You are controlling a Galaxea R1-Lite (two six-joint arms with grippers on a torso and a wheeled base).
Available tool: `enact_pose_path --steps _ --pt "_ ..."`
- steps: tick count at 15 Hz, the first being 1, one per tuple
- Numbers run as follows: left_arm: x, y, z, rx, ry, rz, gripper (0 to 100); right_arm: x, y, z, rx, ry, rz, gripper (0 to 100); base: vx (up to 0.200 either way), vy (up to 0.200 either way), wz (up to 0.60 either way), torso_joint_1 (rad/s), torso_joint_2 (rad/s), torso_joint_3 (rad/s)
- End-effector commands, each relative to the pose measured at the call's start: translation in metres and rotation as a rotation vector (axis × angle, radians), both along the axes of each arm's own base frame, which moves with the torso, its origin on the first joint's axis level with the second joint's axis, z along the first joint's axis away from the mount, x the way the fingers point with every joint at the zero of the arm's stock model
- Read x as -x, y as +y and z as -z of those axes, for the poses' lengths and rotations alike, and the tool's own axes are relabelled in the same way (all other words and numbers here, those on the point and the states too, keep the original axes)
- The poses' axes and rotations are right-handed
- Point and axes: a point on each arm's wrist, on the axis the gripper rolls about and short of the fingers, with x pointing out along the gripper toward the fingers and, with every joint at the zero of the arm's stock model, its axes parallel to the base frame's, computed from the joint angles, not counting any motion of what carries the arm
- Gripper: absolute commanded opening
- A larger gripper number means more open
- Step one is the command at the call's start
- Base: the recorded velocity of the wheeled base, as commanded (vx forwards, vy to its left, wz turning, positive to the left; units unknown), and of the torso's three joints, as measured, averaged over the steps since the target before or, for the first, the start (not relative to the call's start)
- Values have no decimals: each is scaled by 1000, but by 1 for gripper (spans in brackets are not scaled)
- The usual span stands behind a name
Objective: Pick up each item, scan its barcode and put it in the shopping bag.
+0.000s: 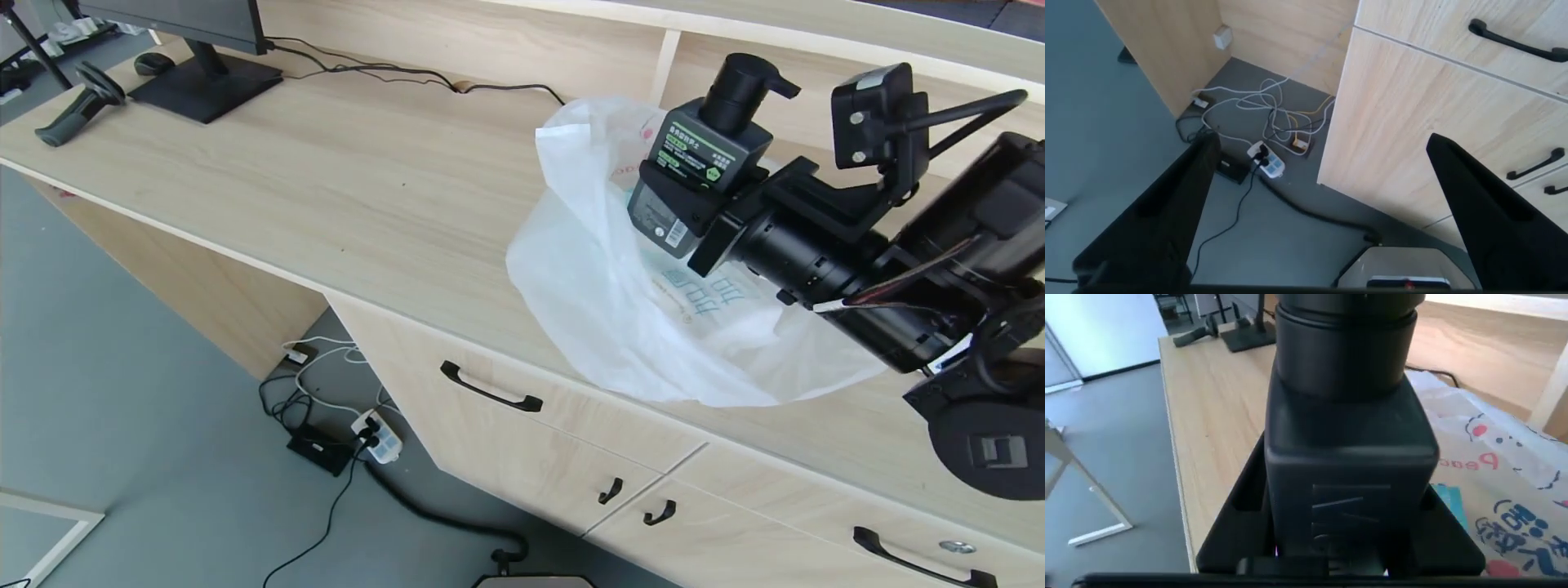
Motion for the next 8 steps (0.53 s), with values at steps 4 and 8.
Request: enact_pose_path --steps 4,8 --pt "0 0 0 0 0 0 100 -37 -1 20 5 61 14 0 0 0 0 0 0 0" --pt "0 0 0 0 0 0 100 -11 23 -11 -345 188 -175 0 0 0 0 0 0 0"
